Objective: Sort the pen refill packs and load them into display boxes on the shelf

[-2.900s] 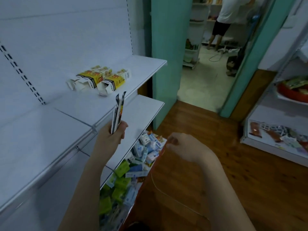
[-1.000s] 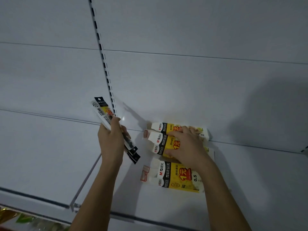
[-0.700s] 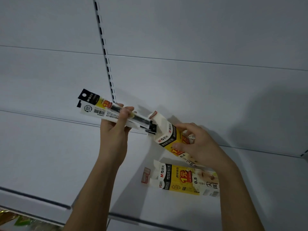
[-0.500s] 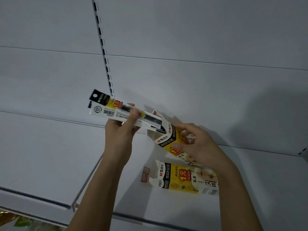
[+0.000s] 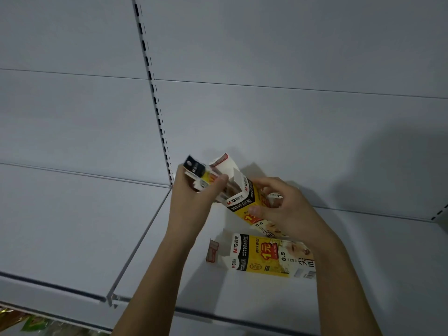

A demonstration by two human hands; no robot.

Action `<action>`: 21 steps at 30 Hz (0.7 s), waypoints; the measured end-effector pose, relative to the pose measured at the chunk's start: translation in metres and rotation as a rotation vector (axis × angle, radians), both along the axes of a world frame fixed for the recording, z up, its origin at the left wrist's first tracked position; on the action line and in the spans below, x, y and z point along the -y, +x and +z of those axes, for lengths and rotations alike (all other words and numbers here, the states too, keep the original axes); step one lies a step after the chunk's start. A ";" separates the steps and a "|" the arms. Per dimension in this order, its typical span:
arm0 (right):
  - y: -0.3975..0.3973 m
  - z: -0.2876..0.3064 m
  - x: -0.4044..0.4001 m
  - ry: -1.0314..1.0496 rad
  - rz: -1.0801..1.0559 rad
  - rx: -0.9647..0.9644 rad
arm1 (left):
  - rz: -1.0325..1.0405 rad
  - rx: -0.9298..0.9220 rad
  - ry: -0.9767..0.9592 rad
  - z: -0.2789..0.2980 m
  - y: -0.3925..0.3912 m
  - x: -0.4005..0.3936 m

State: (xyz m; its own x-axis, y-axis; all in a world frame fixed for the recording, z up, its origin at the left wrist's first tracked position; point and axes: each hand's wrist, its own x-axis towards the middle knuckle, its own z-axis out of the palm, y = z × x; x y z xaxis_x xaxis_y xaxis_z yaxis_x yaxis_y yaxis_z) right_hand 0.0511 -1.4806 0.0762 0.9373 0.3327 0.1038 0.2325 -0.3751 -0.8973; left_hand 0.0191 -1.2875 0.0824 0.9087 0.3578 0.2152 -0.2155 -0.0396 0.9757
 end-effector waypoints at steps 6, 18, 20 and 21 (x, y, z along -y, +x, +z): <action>-0.001 0.000 -0.001 0.023 -0.005 -0.010 | 0.025 0.085 0.051 0.003 -0.006 -0.017; -0.006 0.000 -0.010 -0.020 0.017 -0.008 | -0.179 0.089 0.800 -0.014 -0.010 -0.017; -0.006 -0.001 -0.013 -0.051 0.015 -0.021 | -0.252 0.004 0.800 -0.020 -0.008 -0.018; -0.007 -0.002 -0.014 -0.059 0.018 -0.028 | -0.291 -0.032 0.754 -0.024 -0.007 -0.019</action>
